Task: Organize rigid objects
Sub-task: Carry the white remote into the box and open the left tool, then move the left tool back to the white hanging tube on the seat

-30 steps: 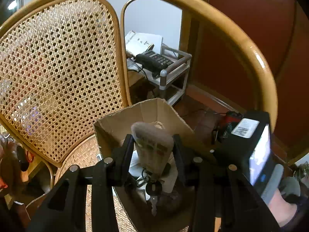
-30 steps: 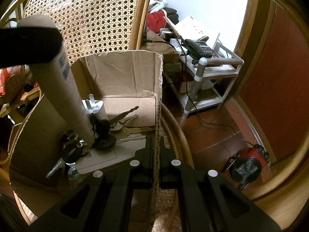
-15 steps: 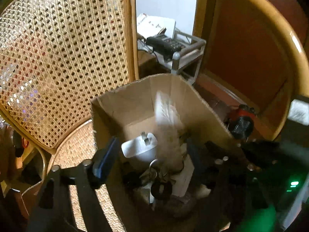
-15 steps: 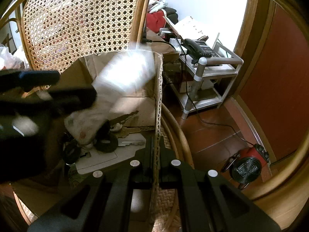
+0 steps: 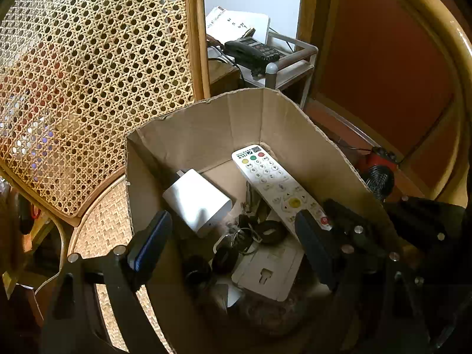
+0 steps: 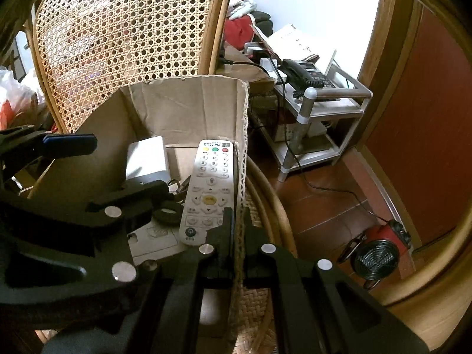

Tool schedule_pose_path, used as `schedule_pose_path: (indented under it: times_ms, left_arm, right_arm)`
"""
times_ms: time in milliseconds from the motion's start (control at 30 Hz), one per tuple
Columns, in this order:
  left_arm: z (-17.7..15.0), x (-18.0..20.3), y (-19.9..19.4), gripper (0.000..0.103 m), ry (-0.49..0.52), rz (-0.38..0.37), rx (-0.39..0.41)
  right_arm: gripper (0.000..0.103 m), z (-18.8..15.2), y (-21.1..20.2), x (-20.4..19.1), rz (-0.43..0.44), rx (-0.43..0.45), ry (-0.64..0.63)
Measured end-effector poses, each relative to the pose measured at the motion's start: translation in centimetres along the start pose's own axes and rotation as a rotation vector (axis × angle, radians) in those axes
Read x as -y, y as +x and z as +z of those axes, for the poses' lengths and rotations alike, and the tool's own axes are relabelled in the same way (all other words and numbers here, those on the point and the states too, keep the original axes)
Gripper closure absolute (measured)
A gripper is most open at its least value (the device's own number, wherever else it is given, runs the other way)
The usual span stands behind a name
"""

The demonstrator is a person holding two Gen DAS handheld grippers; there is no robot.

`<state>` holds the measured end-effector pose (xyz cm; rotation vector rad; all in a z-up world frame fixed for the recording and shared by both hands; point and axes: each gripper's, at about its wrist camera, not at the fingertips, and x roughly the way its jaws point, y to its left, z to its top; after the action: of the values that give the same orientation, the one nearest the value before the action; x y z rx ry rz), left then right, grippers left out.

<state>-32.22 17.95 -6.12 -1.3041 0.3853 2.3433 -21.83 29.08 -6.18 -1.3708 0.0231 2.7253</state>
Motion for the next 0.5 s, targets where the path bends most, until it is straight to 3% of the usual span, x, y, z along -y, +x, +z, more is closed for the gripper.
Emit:
schedule_pose_path:
  times_ms: [267,500]
  left_arm:
    - [-1.0,0.4,-1.9,0.018,0.004,0.007,0.014]
    - [-2.1,-2.0,-7.0,0.018,-0.024,0.048,0.102]
  right_arm:
    - [0.098,0.1,0.0,0.2,0.002,-0.001,0.0]
    - [0.098,0.2,0.1,0.1,-0.001,-0.002,0.0]
